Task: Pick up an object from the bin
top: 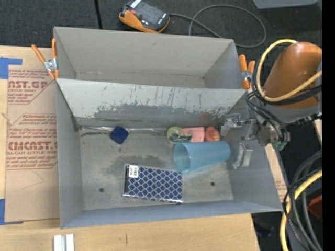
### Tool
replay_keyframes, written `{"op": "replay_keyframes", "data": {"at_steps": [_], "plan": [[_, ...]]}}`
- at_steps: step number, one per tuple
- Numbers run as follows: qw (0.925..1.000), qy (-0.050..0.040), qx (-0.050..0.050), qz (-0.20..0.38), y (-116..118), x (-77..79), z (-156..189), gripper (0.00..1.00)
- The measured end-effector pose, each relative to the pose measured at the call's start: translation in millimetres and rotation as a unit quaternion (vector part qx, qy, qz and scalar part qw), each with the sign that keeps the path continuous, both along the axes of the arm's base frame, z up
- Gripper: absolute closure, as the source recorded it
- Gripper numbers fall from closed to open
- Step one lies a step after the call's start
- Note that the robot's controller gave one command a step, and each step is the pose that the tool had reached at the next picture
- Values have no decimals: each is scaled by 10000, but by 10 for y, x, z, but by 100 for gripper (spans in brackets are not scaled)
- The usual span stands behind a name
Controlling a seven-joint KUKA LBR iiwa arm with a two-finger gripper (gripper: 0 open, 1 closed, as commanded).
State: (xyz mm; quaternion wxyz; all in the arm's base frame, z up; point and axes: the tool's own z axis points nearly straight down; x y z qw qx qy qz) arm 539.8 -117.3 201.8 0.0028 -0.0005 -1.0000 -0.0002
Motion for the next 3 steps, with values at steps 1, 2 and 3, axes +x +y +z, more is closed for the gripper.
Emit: {"op": "replay_keyframes", "data": {"at_steps": [1,2,3], "plan": [[10000,-40,-6,9,6,16,48,0],[9994,-56,-8,330,64,122,-522,0],[9989,-17,3,461,94,120,-982,0]]}}
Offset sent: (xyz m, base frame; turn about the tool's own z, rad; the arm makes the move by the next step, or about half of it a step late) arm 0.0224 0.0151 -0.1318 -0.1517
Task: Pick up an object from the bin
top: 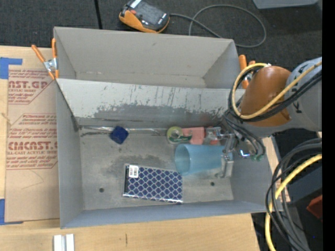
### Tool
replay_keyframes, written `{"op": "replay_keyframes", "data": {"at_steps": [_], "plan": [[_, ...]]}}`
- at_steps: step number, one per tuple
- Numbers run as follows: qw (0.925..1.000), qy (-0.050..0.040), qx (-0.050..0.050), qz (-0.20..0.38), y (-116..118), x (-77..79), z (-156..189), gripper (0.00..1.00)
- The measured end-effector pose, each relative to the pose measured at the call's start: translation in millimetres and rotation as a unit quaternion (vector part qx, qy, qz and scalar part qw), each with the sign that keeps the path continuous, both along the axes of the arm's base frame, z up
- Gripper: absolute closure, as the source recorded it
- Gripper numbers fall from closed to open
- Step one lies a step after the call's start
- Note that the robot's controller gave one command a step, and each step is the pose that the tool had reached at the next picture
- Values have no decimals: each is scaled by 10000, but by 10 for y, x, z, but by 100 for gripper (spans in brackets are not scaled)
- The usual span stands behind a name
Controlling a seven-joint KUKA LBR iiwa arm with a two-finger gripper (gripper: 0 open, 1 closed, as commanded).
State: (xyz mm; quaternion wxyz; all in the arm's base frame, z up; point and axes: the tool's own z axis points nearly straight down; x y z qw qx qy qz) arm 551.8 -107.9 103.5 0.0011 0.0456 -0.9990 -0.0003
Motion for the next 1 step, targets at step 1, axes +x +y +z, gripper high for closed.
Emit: {"op": "replay_keyframes", "data": {"at_steps": [1], "plan": [[9993,-43,-9,384,239,17,16,0]]}}
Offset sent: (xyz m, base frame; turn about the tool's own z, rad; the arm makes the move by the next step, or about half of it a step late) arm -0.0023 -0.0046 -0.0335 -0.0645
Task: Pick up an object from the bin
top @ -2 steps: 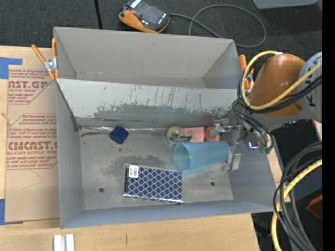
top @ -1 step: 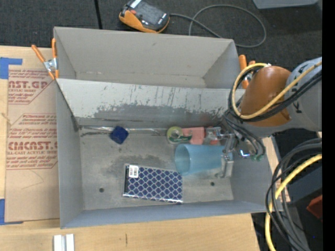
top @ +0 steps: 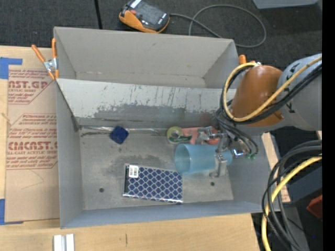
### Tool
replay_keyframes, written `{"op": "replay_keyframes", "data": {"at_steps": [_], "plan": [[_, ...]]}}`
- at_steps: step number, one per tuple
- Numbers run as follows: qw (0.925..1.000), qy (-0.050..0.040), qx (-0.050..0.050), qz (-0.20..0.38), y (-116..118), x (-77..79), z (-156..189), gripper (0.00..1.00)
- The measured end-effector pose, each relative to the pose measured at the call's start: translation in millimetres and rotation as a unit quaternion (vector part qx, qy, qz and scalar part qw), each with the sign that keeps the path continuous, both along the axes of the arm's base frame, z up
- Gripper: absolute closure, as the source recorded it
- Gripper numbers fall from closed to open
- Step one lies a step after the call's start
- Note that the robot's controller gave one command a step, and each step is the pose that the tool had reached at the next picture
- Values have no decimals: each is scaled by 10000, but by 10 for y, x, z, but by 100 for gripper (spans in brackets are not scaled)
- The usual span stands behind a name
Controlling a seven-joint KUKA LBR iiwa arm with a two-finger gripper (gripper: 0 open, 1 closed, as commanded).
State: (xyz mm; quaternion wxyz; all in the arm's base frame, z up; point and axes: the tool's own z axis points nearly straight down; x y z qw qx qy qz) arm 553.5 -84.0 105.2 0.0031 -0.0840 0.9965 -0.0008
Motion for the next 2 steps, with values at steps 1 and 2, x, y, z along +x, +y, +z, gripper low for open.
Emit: {"op": "replay_keyframes", "data": {"at_steps": [1,2], "plan": [[10000,31,8,-54,-257,-29,-334,0],[9984,-7,9,-559,-43,-139,-356,100]]}}
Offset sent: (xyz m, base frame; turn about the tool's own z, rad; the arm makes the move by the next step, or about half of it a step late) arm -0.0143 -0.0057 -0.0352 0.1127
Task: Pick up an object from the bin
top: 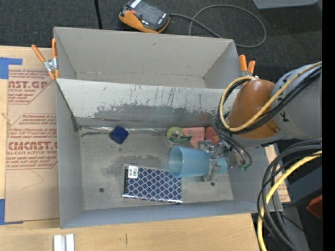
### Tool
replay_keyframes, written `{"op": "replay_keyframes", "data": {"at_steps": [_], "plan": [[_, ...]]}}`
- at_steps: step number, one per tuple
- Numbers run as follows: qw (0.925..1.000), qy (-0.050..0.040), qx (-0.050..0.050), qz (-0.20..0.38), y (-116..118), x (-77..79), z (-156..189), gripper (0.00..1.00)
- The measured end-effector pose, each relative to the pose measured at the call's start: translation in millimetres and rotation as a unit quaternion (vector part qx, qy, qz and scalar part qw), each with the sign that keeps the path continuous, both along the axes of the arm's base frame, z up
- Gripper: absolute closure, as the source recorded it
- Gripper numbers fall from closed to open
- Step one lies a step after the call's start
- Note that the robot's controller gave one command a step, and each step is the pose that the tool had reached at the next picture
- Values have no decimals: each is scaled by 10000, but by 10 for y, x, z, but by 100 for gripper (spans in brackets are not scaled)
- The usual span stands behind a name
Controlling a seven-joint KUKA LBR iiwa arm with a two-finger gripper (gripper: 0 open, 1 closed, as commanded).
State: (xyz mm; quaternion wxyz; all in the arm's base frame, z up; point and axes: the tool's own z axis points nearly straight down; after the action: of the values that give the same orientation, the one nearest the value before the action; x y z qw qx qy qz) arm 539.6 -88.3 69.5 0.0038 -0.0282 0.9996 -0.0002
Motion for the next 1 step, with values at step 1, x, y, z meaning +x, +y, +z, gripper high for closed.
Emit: {"op": "replay_keyframes", "data": {"at_steps": [1], "plan": [[10000,0,0,0,0,0,0,100]]}}
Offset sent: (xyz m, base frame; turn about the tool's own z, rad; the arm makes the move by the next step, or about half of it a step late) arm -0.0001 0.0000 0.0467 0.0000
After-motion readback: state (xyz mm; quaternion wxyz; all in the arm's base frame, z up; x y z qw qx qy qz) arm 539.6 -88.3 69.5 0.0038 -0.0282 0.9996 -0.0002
